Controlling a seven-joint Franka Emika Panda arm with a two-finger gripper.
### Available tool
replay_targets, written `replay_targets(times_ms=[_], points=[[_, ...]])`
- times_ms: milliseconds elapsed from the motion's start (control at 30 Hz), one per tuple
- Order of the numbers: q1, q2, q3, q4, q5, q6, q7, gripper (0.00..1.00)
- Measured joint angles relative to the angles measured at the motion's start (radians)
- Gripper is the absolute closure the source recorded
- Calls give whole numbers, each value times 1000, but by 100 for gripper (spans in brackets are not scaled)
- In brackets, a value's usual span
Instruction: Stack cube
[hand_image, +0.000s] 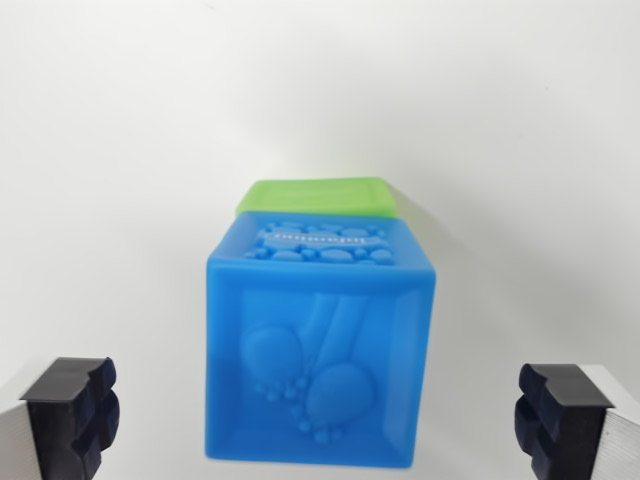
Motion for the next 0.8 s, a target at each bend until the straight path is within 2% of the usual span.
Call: replay_targets(times_ms=[367,800], points=[[-3,-127,0,3,-11,-129,7,0],[-3,-272,0,39,-16,-308,13,0]])
